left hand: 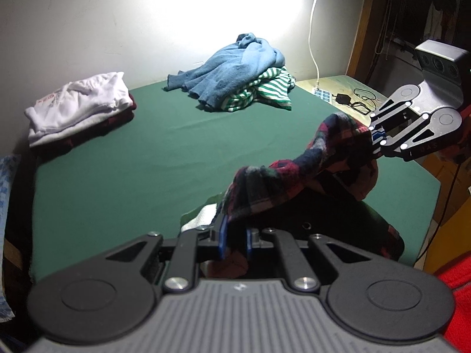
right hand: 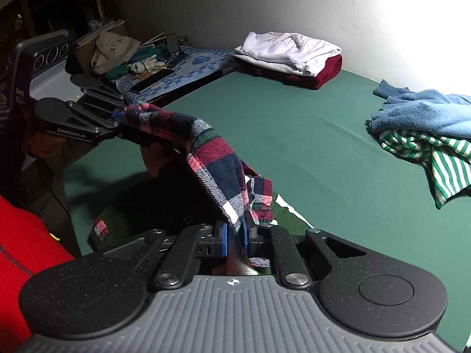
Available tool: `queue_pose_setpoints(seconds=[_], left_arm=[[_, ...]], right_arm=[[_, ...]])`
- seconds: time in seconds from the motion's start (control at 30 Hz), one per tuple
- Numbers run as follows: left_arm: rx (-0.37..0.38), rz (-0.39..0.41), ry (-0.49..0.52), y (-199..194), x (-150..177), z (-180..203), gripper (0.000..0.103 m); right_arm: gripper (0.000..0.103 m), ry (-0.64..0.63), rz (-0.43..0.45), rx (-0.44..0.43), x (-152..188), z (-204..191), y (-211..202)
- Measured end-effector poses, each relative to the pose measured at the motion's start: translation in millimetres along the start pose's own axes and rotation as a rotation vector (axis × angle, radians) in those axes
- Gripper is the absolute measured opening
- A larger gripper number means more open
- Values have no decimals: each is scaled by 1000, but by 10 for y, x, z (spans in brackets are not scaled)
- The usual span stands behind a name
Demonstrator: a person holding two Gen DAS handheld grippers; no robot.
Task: Fold clothes
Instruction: 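Lift and flip the folded bundle over with both tools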
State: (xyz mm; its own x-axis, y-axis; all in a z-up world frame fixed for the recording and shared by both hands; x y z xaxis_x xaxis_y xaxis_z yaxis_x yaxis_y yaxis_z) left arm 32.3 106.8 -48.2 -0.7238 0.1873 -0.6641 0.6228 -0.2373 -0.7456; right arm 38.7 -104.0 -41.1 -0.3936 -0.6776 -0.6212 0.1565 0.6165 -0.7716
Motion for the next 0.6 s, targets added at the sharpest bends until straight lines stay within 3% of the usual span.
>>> queue_pose_setpoints(seconds=[0.6], left_arm=[[60, -26, 31, -340, 294, 398, 6]], right_arm=[[11, -16, -53, -24, 305, -326, -170]])
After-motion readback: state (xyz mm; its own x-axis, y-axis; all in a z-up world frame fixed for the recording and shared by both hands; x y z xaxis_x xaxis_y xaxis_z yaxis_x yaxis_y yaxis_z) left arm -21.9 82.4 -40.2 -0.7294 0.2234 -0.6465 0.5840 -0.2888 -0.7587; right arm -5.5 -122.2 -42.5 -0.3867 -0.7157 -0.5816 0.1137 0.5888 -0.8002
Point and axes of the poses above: each gripper's, at about its wrist camera, not at the fingertips, and y roughly the way its jaws point, z to its right, x to its underside, the point moved 7 cm from there along y, roughly the way its jaws point, and after that the axes turned 6 degrees about -z, right-handed, at the moved point
